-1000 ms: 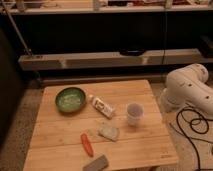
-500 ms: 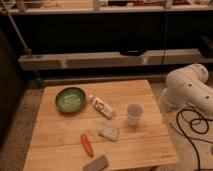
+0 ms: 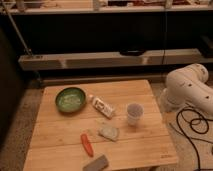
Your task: Pick up the ceramic bowl
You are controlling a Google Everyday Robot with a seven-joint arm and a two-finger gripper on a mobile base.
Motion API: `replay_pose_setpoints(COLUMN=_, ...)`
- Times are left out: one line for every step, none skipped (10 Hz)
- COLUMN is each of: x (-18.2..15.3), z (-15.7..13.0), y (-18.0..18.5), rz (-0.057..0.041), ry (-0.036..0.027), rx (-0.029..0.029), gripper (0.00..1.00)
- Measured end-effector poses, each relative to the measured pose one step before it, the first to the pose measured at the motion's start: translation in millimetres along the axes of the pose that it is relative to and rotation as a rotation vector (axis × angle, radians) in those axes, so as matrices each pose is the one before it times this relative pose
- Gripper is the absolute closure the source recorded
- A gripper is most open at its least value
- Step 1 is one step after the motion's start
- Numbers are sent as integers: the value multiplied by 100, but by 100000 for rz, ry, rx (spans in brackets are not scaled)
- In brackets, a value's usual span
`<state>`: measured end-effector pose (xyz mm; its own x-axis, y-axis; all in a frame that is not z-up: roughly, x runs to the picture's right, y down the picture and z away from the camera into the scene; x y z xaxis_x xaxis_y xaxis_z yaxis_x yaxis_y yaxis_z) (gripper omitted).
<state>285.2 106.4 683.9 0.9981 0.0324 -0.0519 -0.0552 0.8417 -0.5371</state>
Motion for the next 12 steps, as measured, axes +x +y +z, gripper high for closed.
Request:
replay_pose_setpoints(x=-3, z=-2, y=-2, rz=-11, ry=2, rx=0, gripper=35)
replay_pose_setpoints(x=-65, z=-188, y=-18, rz=-312, ry=465, rx=-325, gripper=35)
replay_pose_setpoints(x=-448, z=-282, y=-324, rz=-1084, ry=437, rx=46, gripper=35)
replay_pose_setpoints(x=-1897, z=-805, y=-681, rz=-2850, ry=122, rx=-307, gripper=35)
replay_pose_setpoints(x=-1574, z=-583, y=-443, rz=-1479, ry=198, rx=-366, gripper=35)
replay_pose_setpoints(x=-1181, z=-405, y=-384, rz=-1273, ry=178, rx=-109, gripper=35)
replay_pose_setpoints(x=-1113, z=-438, y=-313, rz=-1562, ry=153, rx=-297, gripper=35)
replay_pose_setpoints(x=-843, z=-243, y=-221, rz=-1657, ry=540, rx=-84, gripper=35)
replay_pose_setpoints(x=-1232, z=-434, y=-38, rz=-1604, ry=706, rx=-105, gripper=35)
replay_pose_setpoints(x=-1719, z=-456, y=-280, rz=-1692, ry=21, rx=303, gripper=35)
replay_pose_setpoints(x=-2057, z=-593, y=-540, rz=-2381, ry=-195, rx=99, gripper=35)
replay_pose_setpoints(x=-1236, z=-588, y=-406, rz=-1897, ry=131, rx=-119, gripper=35)
